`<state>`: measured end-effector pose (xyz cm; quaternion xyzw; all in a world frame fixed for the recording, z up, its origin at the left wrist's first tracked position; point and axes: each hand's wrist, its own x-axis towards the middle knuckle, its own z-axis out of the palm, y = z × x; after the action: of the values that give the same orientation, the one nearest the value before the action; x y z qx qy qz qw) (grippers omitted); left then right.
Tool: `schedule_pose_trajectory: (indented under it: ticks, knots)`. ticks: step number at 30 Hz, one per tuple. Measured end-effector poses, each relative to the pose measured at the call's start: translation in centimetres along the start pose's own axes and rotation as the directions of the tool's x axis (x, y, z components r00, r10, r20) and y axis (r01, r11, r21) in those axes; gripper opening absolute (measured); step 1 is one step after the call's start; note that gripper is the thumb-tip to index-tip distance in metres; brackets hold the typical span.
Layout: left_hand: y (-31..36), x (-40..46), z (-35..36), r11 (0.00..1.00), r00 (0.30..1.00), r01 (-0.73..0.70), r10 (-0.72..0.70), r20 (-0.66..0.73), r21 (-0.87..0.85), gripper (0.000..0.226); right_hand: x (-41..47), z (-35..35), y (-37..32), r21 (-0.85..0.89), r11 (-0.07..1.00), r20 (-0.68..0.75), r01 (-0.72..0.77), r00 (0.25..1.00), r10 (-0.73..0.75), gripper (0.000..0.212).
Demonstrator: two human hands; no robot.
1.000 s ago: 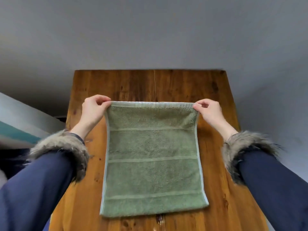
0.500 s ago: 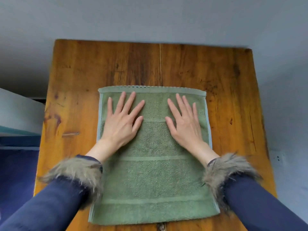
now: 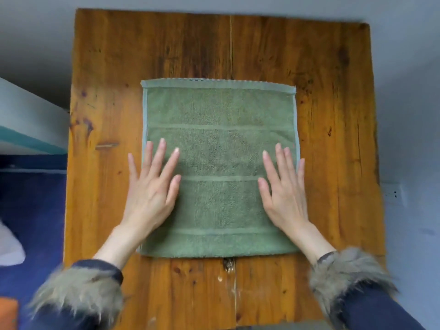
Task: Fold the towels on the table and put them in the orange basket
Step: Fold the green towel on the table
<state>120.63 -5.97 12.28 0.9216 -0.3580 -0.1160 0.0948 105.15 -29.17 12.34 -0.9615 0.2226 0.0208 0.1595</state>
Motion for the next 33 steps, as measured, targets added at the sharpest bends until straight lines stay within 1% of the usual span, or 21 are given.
schedule_pose_trajectory:
  ticks: [3,6,7,9,11,13,15,17,18,19,20,21,22,23,24,25,27,29,31,32,33]
  knots:
    - [2.6,-5.8,1.5,1.000,0.998,-0.014,0.014,0.061,-0.009,0.053,-5.1,0.5,-1.4,0.020,1.000,0.050,-0.006,0.999,0.005,0.054]
    - [1.8,-9.8,3.3,0.994,0.984,0.109,-0.108,0.143,0.004,0.054,-8.9,1.5,-0.4,-0.072,0.997,0.143,0.001,0.990,0.009,0.053]
    - [1.2,-10.5,3.8,0.992,0.980,0.122,-0.124,0.155,0.022,0.055,-9.7,1.8,0.5,-0.113,0.993,0.179,0.017,0.984,0.004,0.053]
    - [0.5,-11.0,4.1,0.994,0.980,0.093,-0.102,0.170,0.059,0.055,-10.9,2.0,2.4,-0.188,0.982,0.233,0.031,0.972,0.014,0.053]
    - [0.1,-10.7,4.0,0.996,0.983,0.065,-0.075,0.170,0.066,0.055,-11.6,1.9,3.9,-0.240,0.970,0.249,0.022,0.968,0.040,0.053]
    - [0.0,-10.5,3.7,0.998,0.987,0.065,-0.067,0.148,0.016,0.053,-12.0,1.4,4.6,-0.235,0.972,0.225,-0.015,0.972,0.070,0.054]
    - [0.5,-10.9,3.2,0.991,0.991,0.110,-0.102,0.087,-0.082,0.049,-12.5,0.9,4.5,-0.187,0.978,0.164,-0.097,0.978,0.129,0.056]
    - [1.2,-11.8,2.6,0.963,0.977,0.209,-0.214,-0.012,-0.172,0.047,-13.2,0.4,3.8,-0.088,0.972,0.067,-0.217,0.973,0.223,0.053]
    - [1.5,-12.5,2.3,0.937,0.952,0.287,-0.303,-0.053,-0.200,0.045,-13.6,0.2,3.3,-0.016,0.956,0.005,-0.294,0.956,0.294,0.046]
    - [1.7,-13.1,2.1,0.891,0.908,0.388,-0.413,-0.068,-0.234,0.040,-13.9,-0.1,2.6,0.090,0.916,-0.027,-0.390,0.919,0.394,0.038]
    - [1.7,-13.7,2.1,0.819,0.847,0.498,-0.530,-0.044,-0.285,0.035,-13.9,-0.3,1.9,0.223,0.843,-0.005,-0.489,0.864,0.503,0.032]
    - [1.5,-14.2,2.0,0.718,0.769,0.602,-0.639,0.013,-0.349,0.031,-13.9,-0.3,1.5,0.338,0.743,0.061,-0.578,0.801,0.596,0.029]
    - [1.4,-14.3,1.8,0.600,0.685,0.684,-0.723,0.084,-0.416,0.029,-13.7,-0.2,1.2,0.404,0.637,0.152,-0.656,0.735,0.661,0.028]
    - [1.3,-14.3,1.5,0.482,0.608,0.740,-0.778,0.160,-0.469,0.029,-13.4,-0.3,1.0,0.425,0.564,0.216,-0.708,0.684,0.696,0.028]
    - [1.2,-14.2,1.2,0.388,0.551,0.775,-0.802,0.231,-0.499,0.030,-13.1,-0.1,0.9,0.433,0.519,0.248,-0.737,0.651,0.717,0.027]
    - [1.3,-14.2,0.9,0.322,0.515,0.796,-0.805,0.294,-0.513,0.032,-12.8,-0.1,1.0,0.436,0.485,0.267,-0.758,0.623,0.735,0.026]
    - [1.4,-14.0,0.7,0.209,0.467,0.813,-0.792,0.395,-0.543,0.034,-12.3,0.0,1.2,0.455,0.397,0.297,-0.797,0.556,0.777,0.023]
    - [1.4,-13.7,0.8,0.039,0.399,0.796,-0.784,0.476,-0.604,0.037,-11.7,0.1,1.6,0.470,0.304,0.347,-0.828,0.491,0.799,0.026]
    - [1.2,-13.1,0.9,-0.127,0.314,0.760,-0.787,0.531,-0.638,0.040,-11.4,0.0,1.9,0.530,0.157,0.427,-0.834,0.421,0.800,0.026]
    - [1.2,-12.8,0.8,-0.185,0.281,0.744,-0.785,0.552,-0.642,0.040,-11.3,-0.2,2.0,0.564,0.061,0.477,-0.824,0.386,0.790,0.021]
    - [1.1,-12.6,0.8,-0.222,0.264,0.729,-0.781,0.566,-0.648,0.039,-11.2,-0.6,2.0,0.581,-0.026,0.527,-0.813,0.352,0.774,0.014]
